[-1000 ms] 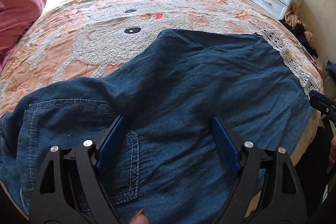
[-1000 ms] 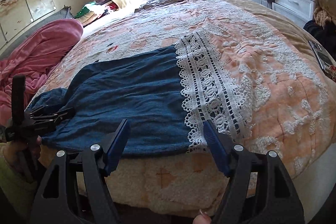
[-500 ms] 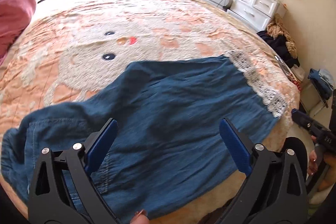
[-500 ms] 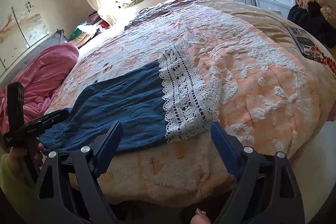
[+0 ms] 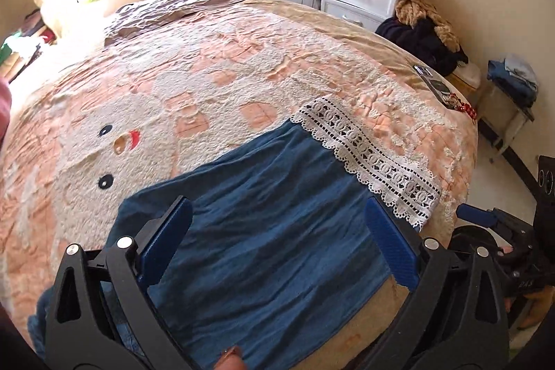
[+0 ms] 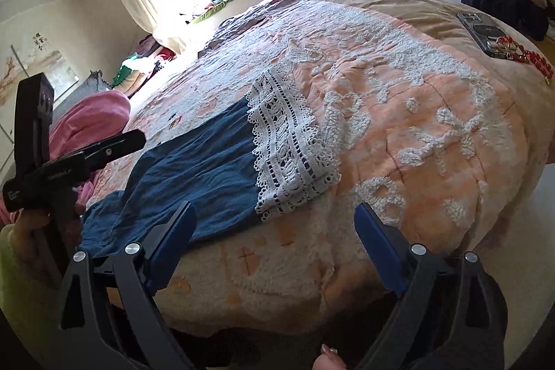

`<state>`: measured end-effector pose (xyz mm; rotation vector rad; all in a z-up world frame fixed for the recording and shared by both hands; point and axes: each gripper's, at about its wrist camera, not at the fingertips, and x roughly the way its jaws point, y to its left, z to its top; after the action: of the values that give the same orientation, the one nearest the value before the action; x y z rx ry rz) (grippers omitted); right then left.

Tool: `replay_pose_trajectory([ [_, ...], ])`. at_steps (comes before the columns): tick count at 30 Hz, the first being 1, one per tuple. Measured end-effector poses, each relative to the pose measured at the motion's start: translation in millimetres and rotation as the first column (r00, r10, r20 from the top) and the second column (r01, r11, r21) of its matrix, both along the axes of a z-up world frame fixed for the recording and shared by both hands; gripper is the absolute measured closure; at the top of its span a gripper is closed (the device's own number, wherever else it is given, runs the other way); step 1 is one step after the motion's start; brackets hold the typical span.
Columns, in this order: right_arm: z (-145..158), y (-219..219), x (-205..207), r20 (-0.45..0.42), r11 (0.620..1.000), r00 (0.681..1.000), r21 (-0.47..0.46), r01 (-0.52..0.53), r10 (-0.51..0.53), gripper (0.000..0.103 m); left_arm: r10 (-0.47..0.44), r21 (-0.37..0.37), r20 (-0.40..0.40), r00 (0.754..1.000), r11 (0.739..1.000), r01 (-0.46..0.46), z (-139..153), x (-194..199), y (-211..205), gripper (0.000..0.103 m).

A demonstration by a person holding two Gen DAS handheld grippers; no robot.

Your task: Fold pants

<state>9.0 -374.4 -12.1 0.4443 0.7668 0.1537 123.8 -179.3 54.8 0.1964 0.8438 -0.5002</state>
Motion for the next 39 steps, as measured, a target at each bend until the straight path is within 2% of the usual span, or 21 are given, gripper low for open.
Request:
replay_pose_trajectory([
  [3,-4,2,3,-0.008,0.999,1.0,0.033,-0.017,0.017,0.012,-0.028,0.013,-0.025,0.999,1.0,0.029,-4,20,-15,0.01],
  [7,-7,1,10,-0.013,0.998,1.0,0.06,-0.005,0.006,0.012,-0.031,0.085,-0.015,0.999,0.996,0.032,-14,47,-35,0.01],
  [12,-17,-2,21,-0.047,0.993,0.999,0.12,0.012,-0.007,0.013,-0.066,0.077,-0.057,0.996,0.995,0.07,-29,82,-51,0.01],
  [17,-23,-4,31,-0.033,0.99,0.999,0.139,0.03,-0.026,0.018,-0.111,0.063,-0.109,0.988,0.991,0.118,-45,111,-67,0.01],
  [18,-23,-6,33,-0.024,0.989,0.999,0.142,0.038,-0.035,0.023,-0.122,0.046,-0.118,0.985,0.991,0.128,-48,116,-70,0.01],
  [20,-22,-8,36,-0.01,0.991,0.999,0.128,0.046,-0.045,0.031,-0.146,0.031,-0.137,0.98,0.988,0.152,-54,124,-77,0.01],
  [22,-20,-8,35,0.008,0.992,0.998,0.111,0.055,-0.056,0.048,-0.162,0.04,-0.153,0.975,0.985,0.17,-62,133,-86,0.01],
  [24,-18,-7,31,0.033,0.995,0.998,0.085,0.057,-0.06,0.052,-0.175,0.034,-0.164,0.971,0.983,0.183,-67,140,-90,0.012],
  [30,-13,-3,31,0.082,0.998,0.995,0.049,0.05,-0.054,0.053,-0.261,-0.077,-0.209,0.942,0.965,0.25,-74,146,-94,0.023],
  [39,-7,5,19,0.12,0.997,0.991,-0.044,0.068,-0.063,0.053,-0.333,-0.092,-0.222,0.916,0.943,0.321,-83,139,-91,0.026],
])
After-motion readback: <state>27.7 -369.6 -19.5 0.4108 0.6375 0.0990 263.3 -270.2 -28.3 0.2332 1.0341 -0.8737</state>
